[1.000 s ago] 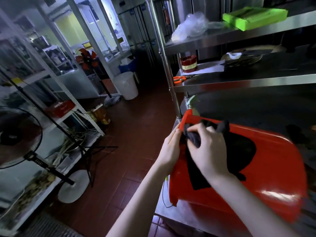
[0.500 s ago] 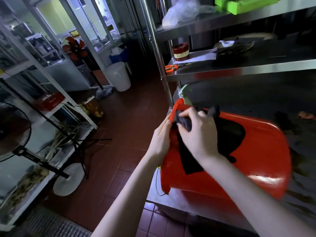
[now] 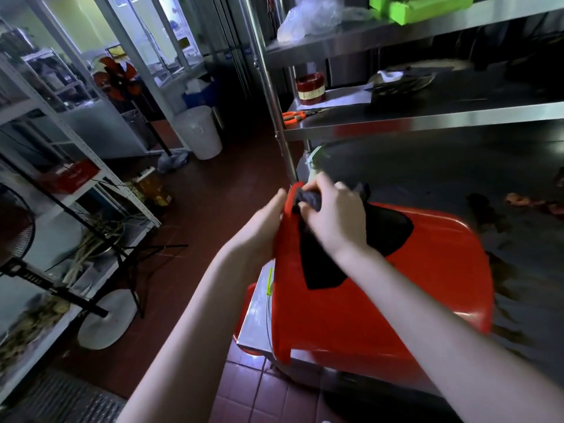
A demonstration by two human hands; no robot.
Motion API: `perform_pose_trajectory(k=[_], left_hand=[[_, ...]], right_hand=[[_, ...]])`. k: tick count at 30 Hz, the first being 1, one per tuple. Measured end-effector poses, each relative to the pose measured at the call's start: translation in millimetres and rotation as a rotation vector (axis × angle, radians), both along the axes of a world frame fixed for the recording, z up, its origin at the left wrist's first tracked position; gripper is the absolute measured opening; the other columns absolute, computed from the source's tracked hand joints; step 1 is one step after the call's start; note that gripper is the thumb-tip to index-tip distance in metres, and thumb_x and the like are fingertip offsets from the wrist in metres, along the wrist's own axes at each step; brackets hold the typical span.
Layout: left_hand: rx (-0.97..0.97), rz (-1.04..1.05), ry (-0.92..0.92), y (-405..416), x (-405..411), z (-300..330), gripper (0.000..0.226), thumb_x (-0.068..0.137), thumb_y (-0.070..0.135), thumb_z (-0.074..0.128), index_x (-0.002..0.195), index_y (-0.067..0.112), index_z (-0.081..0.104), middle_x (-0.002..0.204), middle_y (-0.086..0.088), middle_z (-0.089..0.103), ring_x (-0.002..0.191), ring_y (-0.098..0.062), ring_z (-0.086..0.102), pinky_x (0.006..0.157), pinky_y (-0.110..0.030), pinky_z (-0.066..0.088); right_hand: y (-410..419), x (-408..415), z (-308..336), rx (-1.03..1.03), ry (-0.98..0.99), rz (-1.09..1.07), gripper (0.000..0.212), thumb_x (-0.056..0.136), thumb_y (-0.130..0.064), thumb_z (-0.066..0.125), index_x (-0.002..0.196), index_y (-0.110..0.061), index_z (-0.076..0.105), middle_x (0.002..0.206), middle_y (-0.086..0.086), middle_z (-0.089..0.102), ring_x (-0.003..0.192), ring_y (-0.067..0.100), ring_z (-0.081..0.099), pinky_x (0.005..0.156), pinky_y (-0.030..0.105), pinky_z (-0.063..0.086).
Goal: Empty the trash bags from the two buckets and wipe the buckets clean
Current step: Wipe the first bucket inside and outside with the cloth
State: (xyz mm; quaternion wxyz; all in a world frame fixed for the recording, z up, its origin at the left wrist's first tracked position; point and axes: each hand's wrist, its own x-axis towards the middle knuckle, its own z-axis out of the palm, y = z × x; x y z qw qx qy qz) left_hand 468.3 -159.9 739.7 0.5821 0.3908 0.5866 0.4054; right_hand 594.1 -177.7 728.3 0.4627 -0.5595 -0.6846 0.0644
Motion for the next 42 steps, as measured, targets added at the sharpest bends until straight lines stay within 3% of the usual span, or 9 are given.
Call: perform_pose_trajectory(k=[3,8,11,14,21,28,32,35,42], left_hand=[[-0.021,0.104,0.038,1.1,8.7,12.3,0.044,0.103,0.040,0.039,0.070,0.014,0.055,0.063,-0.005,0.056,0.050,-0.013,0.055,0.054,-0.024,0.044],[0.098,0.055,0.120,-32.9,25.9,16.3,0.042,0.102,0.031,0.043,0.071,0.010,0.062,0.054,-0.001,0.061,0.047,-0.008,0.056,0.049,-0.017,0.044],[0.270,-0.028,0.065,-52.7,25.8,-7.6,0.032,0.103,0.029,0.042,0.100,0.017,0.072,0.075,0.000,0.070,0.066,-0.010,0.059,0.064,-0.027,0.048],[0.327,-0.048,0.076,-54.7,22.8,-18.9,0.031,0.104,0.030,0.042,0.102,0.028,0.072,0.094,-0.007,0.071,0.085,-0.018,0.062,0.079,-0.037,0.052],[0.398,-0.042,0.172,-43.1,15.7,-20.9,0.032,0.103,0.026,0.043,0.083,0.006,0.058,0.079,-0.006,0.054,0.078,-0.016,0.046,0.075,-0.037,0.037],[0.340,-0.117,0.167,-57.8,13.2,-26.5,0.029,0.103,0.035,0.041,0.112,0.034,0.069,0.113,-0.002,0.071,0.107,-0.019,0.066,0.091,-0.039,0.053],[0.232,-0.122,0.272,-45.0,6.6,-2.5,0.023,0.099,0.030,0.048,0.105,0.021,0.068,0.087,-0.006,0.065,0.066,-0.011,0.062,0.056,-0.025,0.048],[0.071,-0.024,0.110,-26.8,20.5,27.3,0.042,0.098,0.039,0.051,0.066,0.015,0.064,0.054,0.000,0.058,0.049,-0.012,0.053,0.046,-0.017,0.041],[0.247,0.143,0.265,-26.3,36.6,4.4,0.014,0.093,0.016,0.058,0.086,0.007,0.065,0.079,-0.009,0.067,0.071,-0.020,0.061,0.069,-0.033,0.051]], right_hand=[[-43.9,-1.0,-13.4,0.137,0.012,0.140,0.022,0.075,-0.021,0.072,0.095,-0.016,0.063,0.083,0.001,0.065,0.081,0.027,0.060,0.071,0.040,0.044],[-58.1,11.2,-16.8,0.165,0.004,0.108,0.021,0.073,-0.020,0.073,0.092,-0.018,0.064,0.080,0.000,0.065,0.078,0.025,0.060,0.070,0.040,0.048],[-16.4,15.6,-0.9,0.006,0.039,-0.064,0.018,0.074,-0.021,0.071,0.088,-0.018,0.060,0.075,0.009,0.062,0.075,0.035,0.061,0.076,0.046,0.051],[22.8,24.1,7.6,-0.223,0.109,-0.078,0.019,0.080,-0.023,0.067,0.096,-0.018,0.057,0.089,0.009,0.067,0.088,0.032,0.063,0.076,0.034,0.043],[-57.3,8.8,-25.7,0.112,0.000,-0.002,0.016,0.074,-0.017,0.070,0.089,-0.017,0.064,0.079,0.003,0.064,0.078,0.027,0.059,0.071,0.041,0.047],[23.7,22.3,1.4,-0.167,0.052,-0.088,0.022,0.077,-0.023,0.069,0.094,-0.020,0.054,0.082,0.009,0.064,0.083,0.034,0.061,0.077,0.042,0.048],[-9.6,18.7,-4.9,-0.005,-0.003,-0.124,0.026,0.073,-0.020,0.076,0.090,-0.016,0.057,0.080,0.010,0.063,0.075,0.034,0.059,0.074,0.042,0.047],[-49.8,8.3,-17.9,0.143,0.000,0.001,0.019,0.078,-0.021,0.069,0.094,-0.016,0.060,0.084,0.002,0.064,0.081,0.027,0.054,0.075,0.042,0.042],[-79.6,21.7,-39.7,0.233,0.078,0.021,0.017,0.085,-0.021,0.067,0.101,-0.016,0.066,0.105,-0.005,0.069,0.088,0.025,0.062,0.073,0.042,0.046]])
